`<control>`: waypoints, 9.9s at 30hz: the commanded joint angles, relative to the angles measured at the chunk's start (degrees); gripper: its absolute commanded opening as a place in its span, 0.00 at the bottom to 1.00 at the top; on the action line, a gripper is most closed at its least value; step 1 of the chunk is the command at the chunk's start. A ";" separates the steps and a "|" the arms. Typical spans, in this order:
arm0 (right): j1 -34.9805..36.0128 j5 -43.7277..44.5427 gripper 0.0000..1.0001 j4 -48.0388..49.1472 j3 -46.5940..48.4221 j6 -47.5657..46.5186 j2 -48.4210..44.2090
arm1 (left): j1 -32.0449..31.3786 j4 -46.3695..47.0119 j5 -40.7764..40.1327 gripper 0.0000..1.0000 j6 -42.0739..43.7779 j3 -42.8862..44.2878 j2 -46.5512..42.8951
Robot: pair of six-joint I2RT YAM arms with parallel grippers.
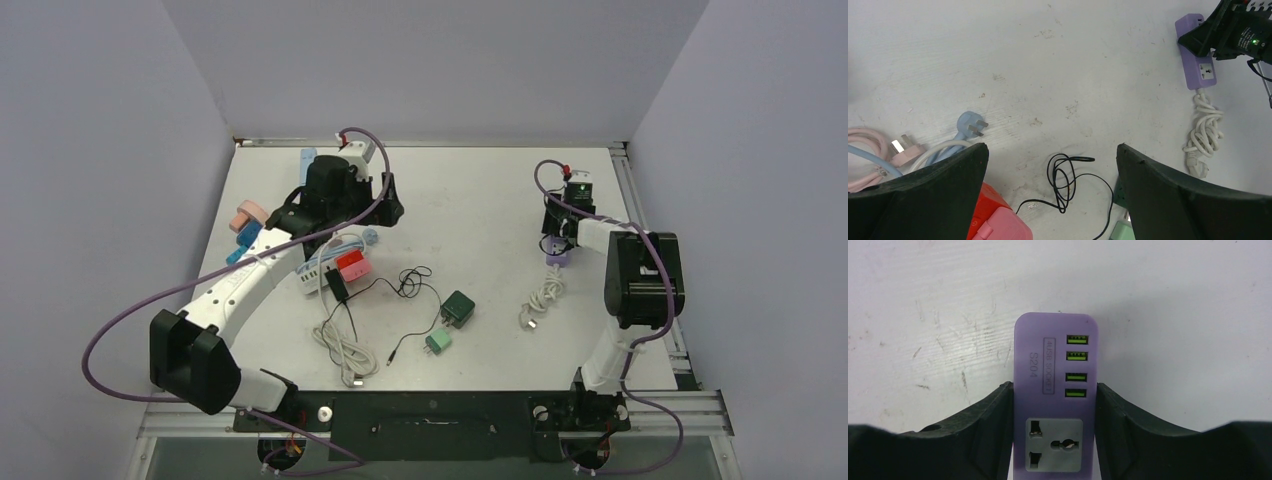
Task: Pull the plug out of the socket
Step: Move the socket to the center of the board, then remove the plug from the socket.
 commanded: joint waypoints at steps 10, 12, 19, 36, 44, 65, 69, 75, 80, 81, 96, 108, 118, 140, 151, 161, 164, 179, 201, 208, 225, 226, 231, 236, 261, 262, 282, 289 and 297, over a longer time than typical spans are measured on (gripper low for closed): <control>-0.21 0.60 0.92 -3.91 1.52 0.96 1.35 | 1.31 1.86 0.63 0.97 -0.07 0.15 -3.20; 0.18 1.10 1.00 -4.59 1.90 0.54 -0.32 | 1.72 1.78 0.75 0.97 -0.06 0.31 -3.18; 6.98 3.09 0.90 -8.07 2.49 -0.68 -9.68 | 7.61 2.66 3.88 0.96 -1.95 -0.52 -4.77; 43.78 3.21 0.90 8.73 -13.38 11.95 -31.35 | 21.23 0.41 2.49 0.96 -0.90 -8.17 -11.88; 64.62 12.79 0.98 27.70 -15.16 12.95 -20.53 | 21.30 0.52 2.09 0.96 -0.62 -8.26 -10.71; 69.05 21.75 0.82 39.13 1.07 7.81 6.48 | 21.32 1.50 4.80 0.96 -1.95 -8.72 -10.03; 68.36 21.91 0.74 38.51 3.68 7.52 8.83 | 21.41 1.68 5.18 0.96 -2.21 -8.80 -10.09; 67.73 22.93 0.65 38.63 5.95 6.53 11.57 | 21.49 1.86 5.61 0.96 -2.43 -8.88 -10.08; 66.71 22.39 0.62 38.82 7.24 6.19 13.06 | 21.58 1.95 5.81 0.96 -2.48 -8.88 -10.03; 66.51 22.27 0.62 38.82 7.35 6.13 13.35 | 21.59 1.95 5.82 0.96 -2.52 -8.85 -10.04; 63.37 17.29 0.78 41.44 7.12 4.60 14.90 | 21.85 2.30 6.95 0.96 -3.05 -8.99 -9.82; 63.54 16.11 0.51 44.15 8.49 0.21 16.62 | 22.11 2.65 7.85 0.96 -3.49 -9.11 -8.91; 63.53 21.30 0.35 46.30 -0.22 -0.14 9.77 | 22.11 3.01 8.36 0.96 -3.84 -9.29 -8.49; 56.35 12.65 0.42 41.07 -21.03 0.20 -10.81 | 9.47 1.79 9.31 0.96 -3.29 -8.82 -3.79; 51.75 7.34 1.00 39.31 -23.13 5.50 -18.39 | 8.49 1.82 14.39 0.96 -4.61 -8.22 4.55; 51.42 9.27 1.00 40.35 -29.49 19.08 -29.67 | 8.51 1.13 15.24 0.96 -4.81 -6.80 9.37; 51.94 10.86 1.00 37.38 -29.81 28.58 -32.17 | 8.51 0.65 15.39 0.97 -4.74 -6.16 9.86; 67.02 38.03 0.79 22.19 -31.13 63.42 -35.48 | 8.34 0.40 13.56 0.97 -4.28 -6.72 6.14; 68.03 39.81 0.60 17.16 -22.40 71.03 -25.42 | 7.21 -0.72 11.99 0.97 -3.19 -6.56 4.86; 67.86 39.81 0.47 17.88 -20.31 70.94 -21.48 | 6.67 -1.48 12.71 0.97 -3.10 -6.03 6.29; 54.69 24.41 0.19 19.42 -18.07 57.26 -19.76 | 5.31 -0.48 13.85 0.97 -3.48 -6.52 6.41; 53.03 22.65 0.19 19.29 -17.83 55.70 -19.72 | 5.05 -0.39 14.08 0.97 -3.51 -6.52 6.52; 45.28 8.74 0.19 19.49 -15.93 46.59 -18.52 | 3.16 0.83 14.68 0.97 -3.30 -6.58 7.15; 38.55 -6.31 0.22 19.53 -11.44 35.45 -13.18 | 1.82 5.23 15.75 0.97 -5.33 -5.10 8.89; 34.22 -25.48 0.24 33.58 -15.91 25.42 -7.29 | 2.16 3.42 3.18 0.70 -1.78 3.34 19.09; 34.20 -25.49 0.24 33.55 -15.91 25.40 -7.25 | 2.16 2.77 2.92 0.70 -1.62 3.67 19.52; 33.91 -26.30 0.17 36.46 -15.97 26.90 -4.22 | 3.46 -5.41 -0.94 0.55 1.28 8.69 26.58; 32.39 -28.69 0.06 37.88 -14.27 33.77 -2.27 | 3.39 -6.34 -2.35 0.52 2.21 9.73 28.10; 32.31 -26.85 0.05 33.87 -9.63 40.21 -2.64 | 3.22 -6.80 -2.98 0.49 2.64 10.26 29.19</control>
